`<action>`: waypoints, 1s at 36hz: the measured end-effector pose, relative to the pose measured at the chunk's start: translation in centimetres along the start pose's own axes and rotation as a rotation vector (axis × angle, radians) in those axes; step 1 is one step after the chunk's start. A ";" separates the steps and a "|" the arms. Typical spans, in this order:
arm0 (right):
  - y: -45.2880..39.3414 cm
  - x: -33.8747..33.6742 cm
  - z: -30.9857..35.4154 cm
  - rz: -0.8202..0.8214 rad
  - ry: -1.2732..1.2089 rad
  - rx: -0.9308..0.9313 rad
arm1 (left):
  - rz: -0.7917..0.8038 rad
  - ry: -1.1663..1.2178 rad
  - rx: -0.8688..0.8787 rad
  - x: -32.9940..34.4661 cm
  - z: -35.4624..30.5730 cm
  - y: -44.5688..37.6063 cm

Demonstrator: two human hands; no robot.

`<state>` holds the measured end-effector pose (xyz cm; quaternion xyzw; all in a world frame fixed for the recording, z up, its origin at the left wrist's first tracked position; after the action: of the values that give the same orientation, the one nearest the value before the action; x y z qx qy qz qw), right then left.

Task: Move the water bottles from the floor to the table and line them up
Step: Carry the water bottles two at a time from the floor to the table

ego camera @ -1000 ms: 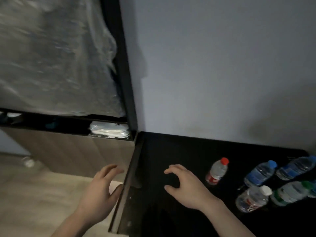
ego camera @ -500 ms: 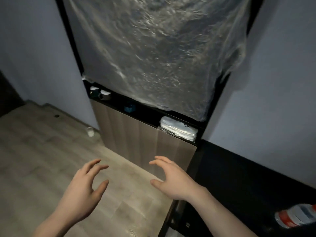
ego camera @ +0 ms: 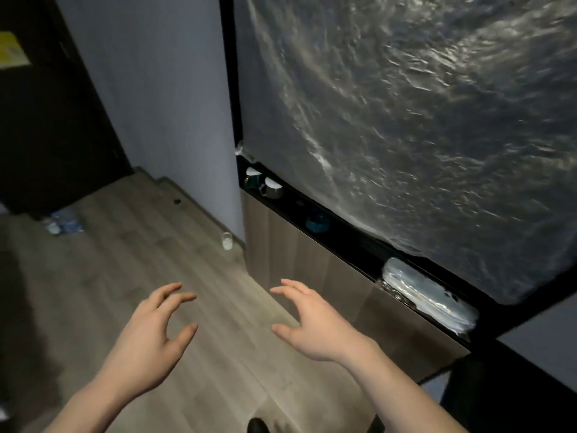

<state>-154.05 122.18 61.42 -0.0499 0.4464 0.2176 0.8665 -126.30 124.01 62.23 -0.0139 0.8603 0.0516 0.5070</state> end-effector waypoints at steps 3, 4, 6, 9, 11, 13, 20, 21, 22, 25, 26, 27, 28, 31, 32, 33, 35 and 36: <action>-5.4 -0.7 -0.1 0.021 0.001 -0.020 | -0.014 -0.016 -0.018 -1.5 0.8 -4.5; -7.2 -0.8 0.0 0.029 0.003 -0.033 | -0.025 -0.015 -0.026 -2.0 1.2 -5.8; -11.0 -1.0 0.5 0.054 0.007 -0.062 | -0.046 -0.018 -0.057 -3.2 2.1 -8.2; -16.4 -1.0 2.1 0.109 0.042 -0.109 | -0.055 -0.039 -0.135 -4.9 4.8 -10.8; -19.8 -0.8 3.4 0.126 0.037 -0.148 | -0.064 -0.035 -0.183 -6.0 6.8 -12.0; -23.4 -0.3 5.0 0.153 0.036 -0.181 | -0.058 -0.028 -0.239 -7.0 9.5 -13.5; -33.6 2.2 9.5 0.207 0.086 -0.254 | -0.077 -0.022 -0.355 -9.7 18.6 -18.9; -35.1 2.7 10.2 0.212 0.090 -0.254 | -0.073 -0.021 -0.360 -10.1 20.1 -19.9; -36.6 3.3 11.0 0.217 0.095 -0.253 | -0.072 -0.021 -0.364 -10.7 21.5 -20.9; -41.0 4.9 13.6 0.217 0.099 -0.246 | -0.079 -0.021 -0.351 -12.6 25.6 -24.1; -42.4 5.5 14.5 0.215 0.098 -0.241 | -0.076 -0.019 -0.348 -13.3 26.9 -25.1; -43.8 6.0 15.4 0.213 0.097 -0.233 | -0.071 -0.017 -0.345 -14.1 28.2 -26.1; -45.1 6.5 16.3 0.213 0.096 -0.222 | -0.065 -0.015 -0.344 -14.9 29.4 -27.0; -49.1 8.0 19.2 0.210 0.094 -0.211 | -0.056 -0.002 -0.304 -17.7 32.9 -29.9; -50.4 8.4 20.1 0.206 0.098 -0.214 | -0.059 -0.002 -0.281 -18.7 34.0 -30.9; -51.7 8.9 21.0 0.200 0.102 -0.215 | -0.059 -0.007 -0.259 -19.5 35.1 -32.1; -54.3 9.6 22.4 0.188 0.103 -0.208 | -0.057 -0.038 -0.226 -21.0 37.2 -34.5; -55.4 10.0 23.0 0.186 0.104 -0.201 | -0.053 -0.056 -0.221 -21.6 38.2 -35.7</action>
<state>-108.37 82.11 61.24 -0.1059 0.4693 0.3378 0.8090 -79.81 91.80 60.08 -0.0911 0.8341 0.1333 0.5274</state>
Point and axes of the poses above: each hand's wrist, its own y-axis away from the middle knuckle, its own x-axis out of the palm, z = x × y, the point moved 3 cm from there along -y, towards the middle knuckle, and after that the axes turned 8 degrees about -x, right-handed, at the moved point
